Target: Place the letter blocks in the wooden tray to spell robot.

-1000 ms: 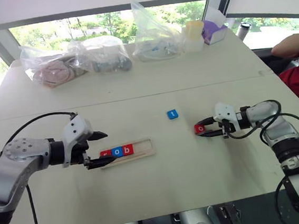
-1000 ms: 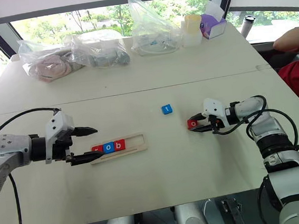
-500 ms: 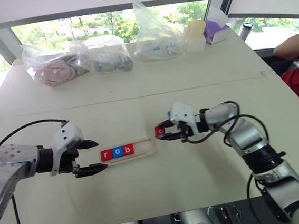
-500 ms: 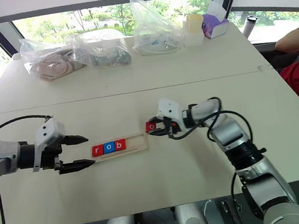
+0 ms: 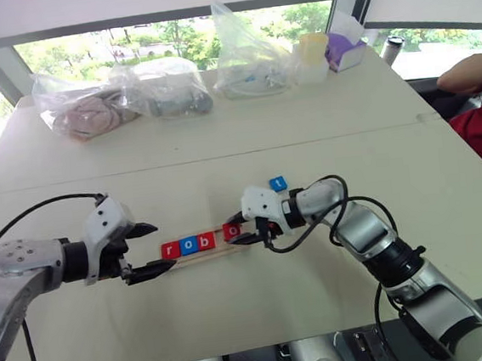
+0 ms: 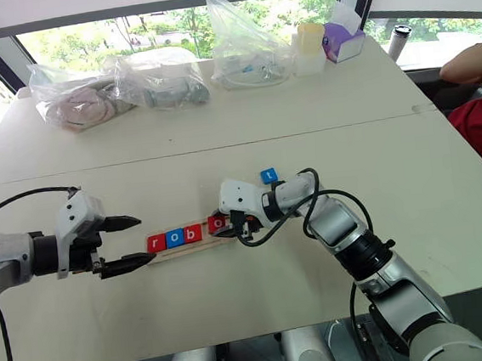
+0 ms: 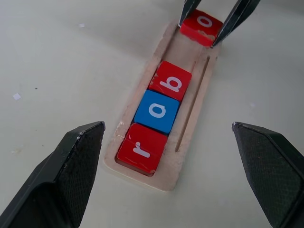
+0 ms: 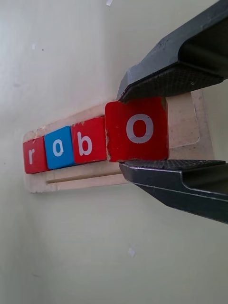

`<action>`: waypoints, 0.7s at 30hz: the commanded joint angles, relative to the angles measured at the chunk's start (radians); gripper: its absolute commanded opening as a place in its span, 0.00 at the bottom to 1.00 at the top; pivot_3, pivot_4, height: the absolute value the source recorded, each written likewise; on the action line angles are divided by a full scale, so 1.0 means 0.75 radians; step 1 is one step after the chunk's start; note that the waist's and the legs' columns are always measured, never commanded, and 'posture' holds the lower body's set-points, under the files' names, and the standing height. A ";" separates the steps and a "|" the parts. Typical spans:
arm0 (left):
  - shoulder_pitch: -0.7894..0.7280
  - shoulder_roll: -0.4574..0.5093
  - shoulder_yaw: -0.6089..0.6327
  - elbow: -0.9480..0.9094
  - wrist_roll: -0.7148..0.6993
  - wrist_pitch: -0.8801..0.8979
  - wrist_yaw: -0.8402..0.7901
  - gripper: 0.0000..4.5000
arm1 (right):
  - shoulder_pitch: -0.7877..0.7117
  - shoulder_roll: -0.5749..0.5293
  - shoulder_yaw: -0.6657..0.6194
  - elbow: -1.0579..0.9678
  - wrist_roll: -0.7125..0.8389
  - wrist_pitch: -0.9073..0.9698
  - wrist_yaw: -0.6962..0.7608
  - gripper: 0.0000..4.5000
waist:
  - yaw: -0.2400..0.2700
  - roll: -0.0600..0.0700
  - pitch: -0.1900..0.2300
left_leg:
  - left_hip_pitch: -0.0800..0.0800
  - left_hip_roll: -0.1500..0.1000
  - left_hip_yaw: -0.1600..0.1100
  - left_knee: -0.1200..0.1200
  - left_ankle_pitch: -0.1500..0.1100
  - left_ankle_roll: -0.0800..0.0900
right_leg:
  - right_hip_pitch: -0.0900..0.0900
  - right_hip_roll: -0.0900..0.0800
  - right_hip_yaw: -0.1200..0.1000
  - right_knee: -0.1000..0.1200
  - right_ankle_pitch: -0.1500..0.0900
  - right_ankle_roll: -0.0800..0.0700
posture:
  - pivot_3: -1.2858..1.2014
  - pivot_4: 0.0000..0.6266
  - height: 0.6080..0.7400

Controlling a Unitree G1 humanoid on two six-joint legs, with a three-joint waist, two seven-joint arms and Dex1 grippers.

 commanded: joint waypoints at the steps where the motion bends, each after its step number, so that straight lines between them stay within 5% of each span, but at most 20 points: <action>1: -0.001 0.009 0.016 -0.045 -0.027 0.022 0.006 1.00 | -0.047 0.041 0.010 0.028 -0.021 -0.061 -0.013 0.26 | 0.000 0.000 0.000 | 0.000 0.000 0.000 0.000 0.000 0.000 | 0.000 0.000 0.000 0.000 0.000 0.000 | 0.52 0.24 1.00; 21: -0.007 0.019 0.015 -0.042 -0.031 0.029 0.008 1.00 | -0.056 0.107 0.043 0.144 -0.083 -0.155 0.010 0.26 | 0.001 0.000 0.000 | 0.000 0.000 0.000 0.000 0.000 0.000 | 0.000 -0.001 0.000 0.000 0.000 0.000 | 0.52 0.24 1.00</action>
